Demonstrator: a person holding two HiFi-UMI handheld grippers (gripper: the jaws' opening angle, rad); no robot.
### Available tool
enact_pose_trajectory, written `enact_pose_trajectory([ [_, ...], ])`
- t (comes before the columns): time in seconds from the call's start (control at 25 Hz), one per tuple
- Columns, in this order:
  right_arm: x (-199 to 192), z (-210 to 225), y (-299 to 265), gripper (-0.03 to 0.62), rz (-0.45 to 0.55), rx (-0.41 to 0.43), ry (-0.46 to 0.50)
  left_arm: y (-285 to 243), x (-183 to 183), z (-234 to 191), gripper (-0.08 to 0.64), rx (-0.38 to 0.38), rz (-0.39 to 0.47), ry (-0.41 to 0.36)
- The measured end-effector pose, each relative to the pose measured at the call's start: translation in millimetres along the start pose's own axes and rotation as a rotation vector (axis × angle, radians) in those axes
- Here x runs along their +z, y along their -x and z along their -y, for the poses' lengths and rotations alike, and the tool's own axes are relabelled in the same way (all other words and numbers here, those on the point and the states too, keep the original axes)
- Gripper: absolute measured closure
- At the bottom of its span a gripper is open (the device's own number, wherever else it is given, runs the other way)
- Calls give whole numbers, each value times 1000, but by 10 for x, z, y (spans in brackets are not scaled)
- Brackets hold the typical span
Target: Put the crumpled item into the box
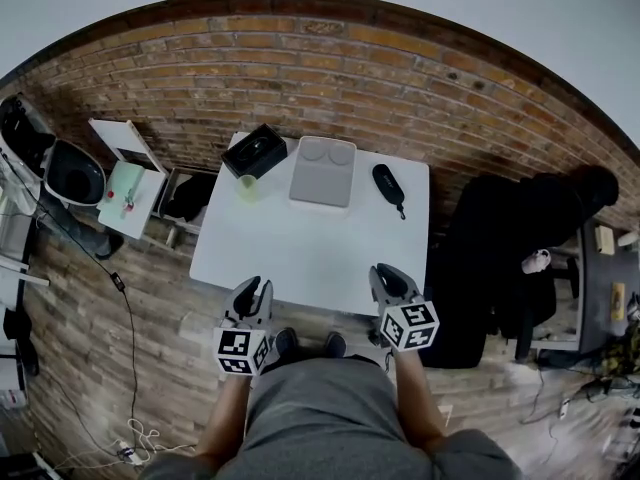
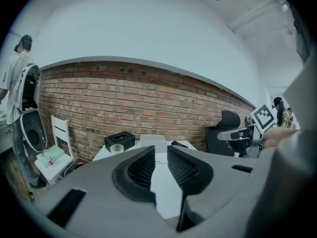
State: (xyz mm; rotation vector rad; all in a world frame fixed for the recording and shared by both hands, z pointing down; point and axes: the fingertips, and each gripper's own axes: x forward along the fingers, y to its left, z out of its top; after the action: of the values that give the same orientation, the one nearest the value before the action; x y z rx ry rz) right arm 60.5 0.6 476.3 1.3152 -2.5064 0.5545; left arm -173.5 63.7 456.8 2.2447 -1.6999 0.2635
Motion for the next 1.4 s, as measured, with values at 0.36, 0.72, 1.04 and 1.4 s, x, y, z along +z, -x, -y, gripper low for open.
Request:
enact_pose_trajectory([
  [0.36,31,-284,-45,589,-15,43,45,-4,70,-65,555,-42,12,-8],
  [0.72,68,-286,25,591,-8,5,96,29,41,-66,555,-55,-2,-15],
  [1.04,110,-293,72,590,6,-15,121,66,43,-49,555,-48,2,-10],
  [1.4,147,-253,51,591,-2,-20,119,50,103,-198,555,22,12,3],
])
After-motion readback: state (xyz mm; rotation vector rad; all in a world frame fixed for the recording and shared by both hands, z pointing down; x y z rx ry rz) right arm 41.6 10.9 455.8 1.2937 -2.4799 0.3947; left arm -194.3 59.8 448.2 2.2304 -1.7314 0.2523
